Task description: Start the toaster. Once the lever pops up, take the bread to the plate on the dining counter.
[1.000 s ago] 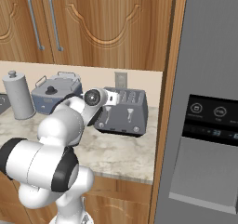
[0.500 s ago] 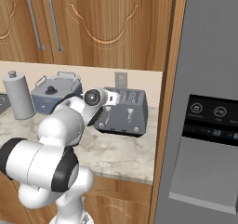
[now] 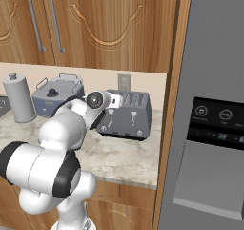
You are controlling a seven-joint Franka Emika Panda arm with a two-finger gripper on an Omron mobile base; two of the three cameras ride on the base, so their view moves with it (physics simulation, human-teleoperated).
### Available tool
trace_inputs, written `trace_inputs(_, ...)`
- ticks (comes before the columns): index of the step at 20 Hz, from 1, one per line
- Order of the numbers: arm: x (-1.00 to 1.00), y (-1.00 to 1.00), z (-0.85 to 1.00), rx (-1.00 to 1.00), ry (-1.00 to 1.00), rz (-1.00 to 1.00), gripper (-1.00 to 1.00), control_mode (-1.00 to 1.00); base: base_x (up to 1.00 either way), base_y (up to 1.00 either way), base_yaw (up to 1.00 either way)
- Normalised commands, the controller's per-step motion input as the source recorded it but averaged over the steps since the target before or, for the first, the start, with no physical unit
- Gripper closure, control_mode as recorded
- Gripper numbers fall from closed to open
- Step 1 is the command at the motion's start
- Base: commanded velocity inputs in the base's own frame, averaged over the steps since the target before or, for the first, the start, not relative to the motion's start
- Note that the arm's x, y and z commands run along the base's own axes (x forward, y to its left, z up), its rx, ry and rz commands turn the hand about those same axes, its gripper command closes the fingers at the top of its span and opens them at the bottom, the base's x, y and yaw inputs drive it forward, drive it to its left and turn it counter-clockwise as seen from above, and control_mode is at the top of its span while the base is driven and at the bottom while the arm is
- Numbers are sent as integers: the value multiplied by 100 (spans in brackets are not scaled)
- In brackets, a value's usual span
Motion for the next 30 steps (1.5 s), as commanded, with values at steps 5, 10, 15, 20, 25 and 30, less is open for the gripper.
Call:
trace_inputs(5,0,0,0,0,0,0,-100,-100,0,0,0)
trace_inputs(10,0,0,0,0,0,0,-100,-100,0,0,0)
trace_inputs(15,0,0,0,0,0,0,-100,-100,0,0,0)
trace_inputs(20,0,0,0,0,0,0,-100,-100,0,0,0)
trace_inputs(25,0,0,0,0,0,0,-100,-100,0,0,0)
trace_inputs(30,0,0,0,0,0,0,-100,-100,0,0,0)
